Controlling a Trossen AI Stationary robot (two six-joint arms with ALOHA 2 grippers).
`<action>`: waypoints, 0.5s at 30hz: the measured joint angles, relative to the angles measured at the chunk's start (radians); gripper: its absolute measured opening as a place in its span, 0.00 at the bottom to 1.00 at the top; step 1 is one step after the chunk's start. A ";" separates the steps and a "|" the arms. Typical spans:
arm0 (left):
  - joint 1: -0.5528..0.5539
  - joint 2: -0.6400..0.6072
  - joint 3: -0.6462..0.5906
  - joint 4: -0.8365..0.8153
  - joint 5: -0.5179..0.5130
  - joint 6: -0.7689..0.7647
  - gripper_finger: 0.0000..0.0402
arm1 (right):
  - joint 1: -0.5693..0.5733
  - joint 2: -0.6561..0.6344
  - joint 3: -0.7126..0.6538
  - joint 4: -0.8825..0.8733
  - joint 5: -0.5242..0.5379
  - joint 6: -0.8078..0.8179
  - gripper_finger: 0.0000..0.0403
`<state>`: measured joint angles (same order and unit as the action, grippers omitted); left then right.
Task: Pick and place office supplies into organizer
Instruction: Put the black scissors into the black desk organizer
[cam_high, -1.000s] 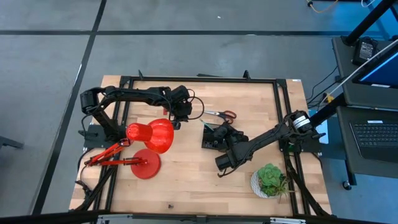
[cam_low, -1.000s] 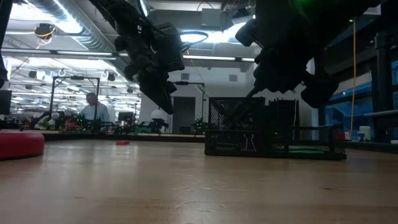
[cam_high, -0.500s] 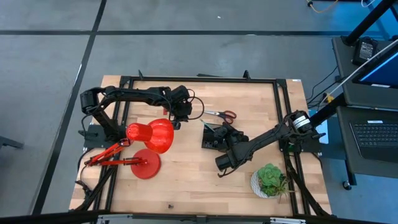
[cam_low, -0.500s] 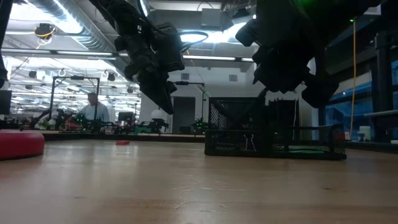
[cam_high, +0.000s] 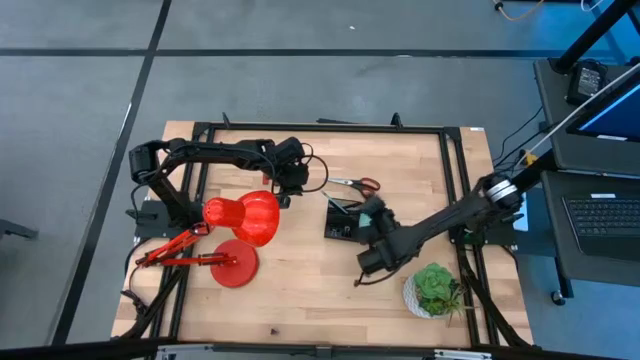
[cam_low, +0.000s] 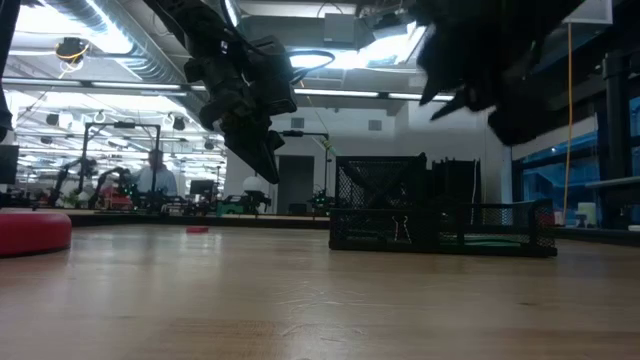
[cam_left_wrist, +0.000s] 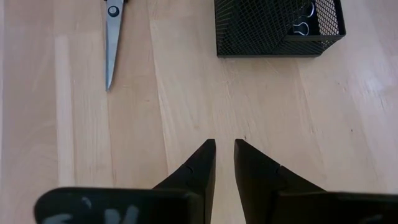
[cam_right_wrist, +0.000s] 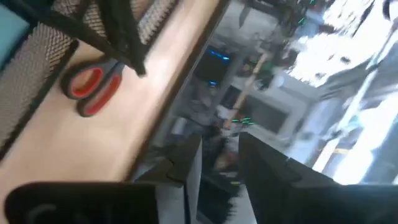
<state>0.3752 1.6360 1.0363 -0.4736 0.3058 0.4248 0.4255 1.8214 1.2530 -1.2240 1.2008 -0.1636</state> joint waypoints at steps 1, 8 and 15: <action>0.000 0.000 0.000 0.000 0.000 0.000 0.13 | 0.003 -0.025 0.000 -0.014 -0.020 0.044 0.27; 0.000 0.000 0.000 0.000 0.000 0.000 0.13 | -0.045 -0.234 0.000 -0.037 -0.327 0.271 0.27; 0.000 0.000 0.000 0.000 0.000 -0.001 0.14 | -0.184 -0.427 0.000 0.016 -0.601 0.394 0.27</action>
<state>0.3752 1.6360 1.0363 -0.4736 0.3054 0.4238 0.2415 1.3939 1.2526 -1.2081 0.6003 0.2303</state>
